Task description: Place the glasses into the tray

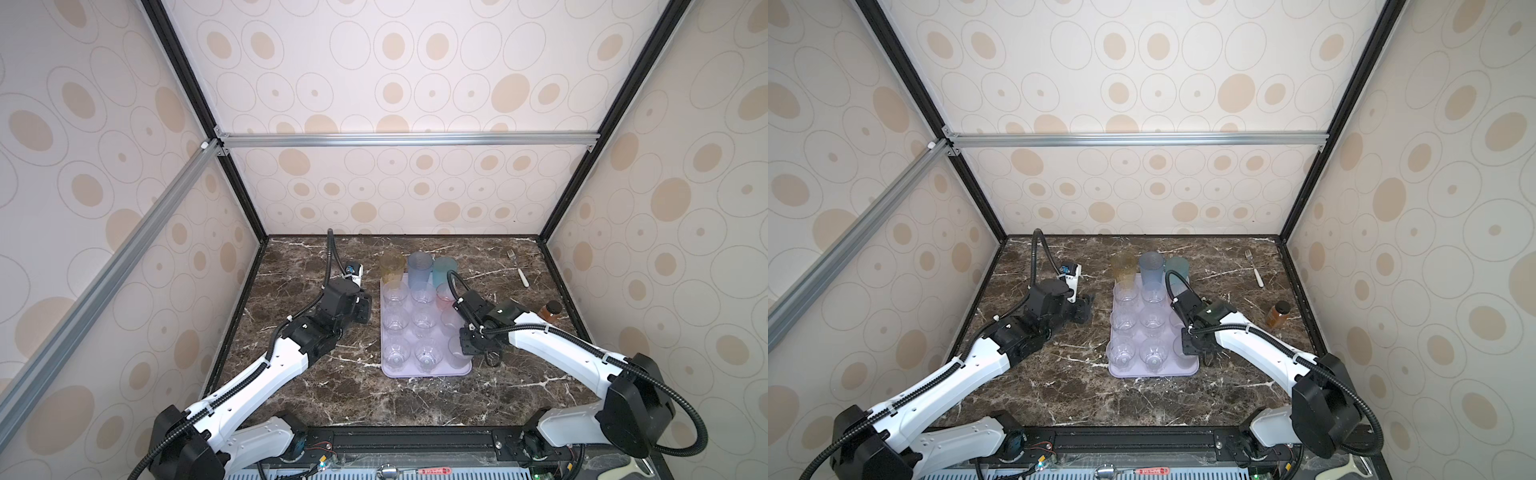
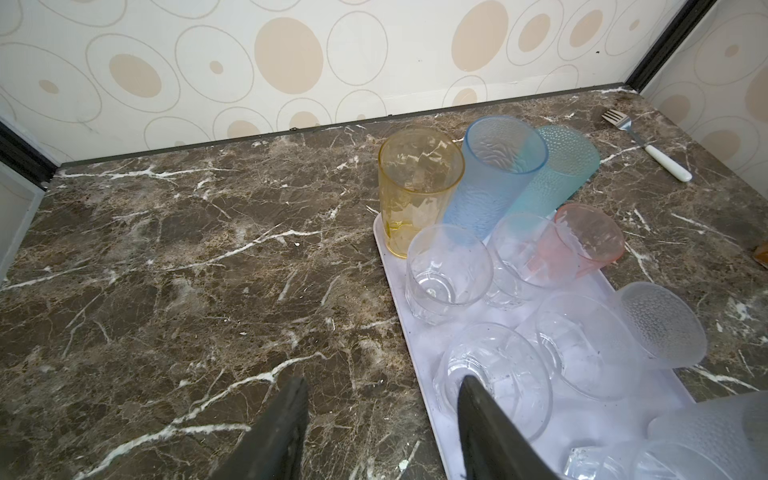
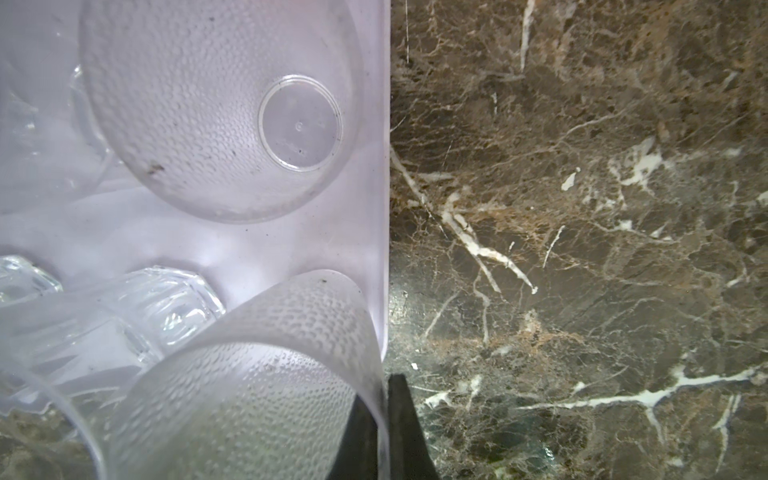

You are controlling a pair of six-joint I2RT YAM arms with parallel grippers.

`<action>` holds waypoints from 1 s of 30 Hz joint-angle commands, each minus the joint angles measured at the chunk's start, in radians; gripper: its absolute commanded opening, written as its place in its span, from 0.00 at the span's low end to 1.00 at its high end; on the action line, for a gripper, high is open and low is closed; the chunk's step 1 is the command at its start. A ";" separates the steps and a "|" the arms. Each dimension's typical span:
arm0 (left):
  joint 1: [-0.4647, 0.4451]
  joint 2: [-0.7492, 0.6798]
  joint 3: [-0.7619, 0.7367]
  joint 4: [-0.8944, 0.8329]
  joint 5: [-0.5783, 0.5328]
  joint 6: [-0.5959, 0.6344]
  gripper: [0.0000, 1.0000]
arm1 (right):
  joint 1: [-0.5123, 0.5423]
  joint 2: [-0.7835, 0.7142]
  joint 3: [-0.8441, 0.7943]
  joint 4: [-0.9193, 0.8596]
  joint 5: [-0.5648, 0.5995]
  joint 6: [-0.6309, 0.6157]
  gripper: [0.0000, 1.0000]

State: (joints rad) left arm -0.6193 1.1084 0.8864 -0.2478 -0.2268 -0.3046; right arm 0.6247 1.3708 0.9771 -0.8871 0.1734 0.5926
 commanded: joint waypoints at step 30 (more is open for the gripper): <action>0.015 -0.240 -0.121 0.146 -0.210 0.043 0.63 | -0.234 -0.182 0.204 -0.032 0.031 -0.173 0.43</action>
State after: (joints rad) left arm -0.6106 0.9195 0.8154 -0.1905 -0.3473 -0.2832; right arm 0.4561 1.2304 1.1873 -0.9253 0.1825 0.4557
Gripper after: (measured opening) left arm 0.628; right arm 0.418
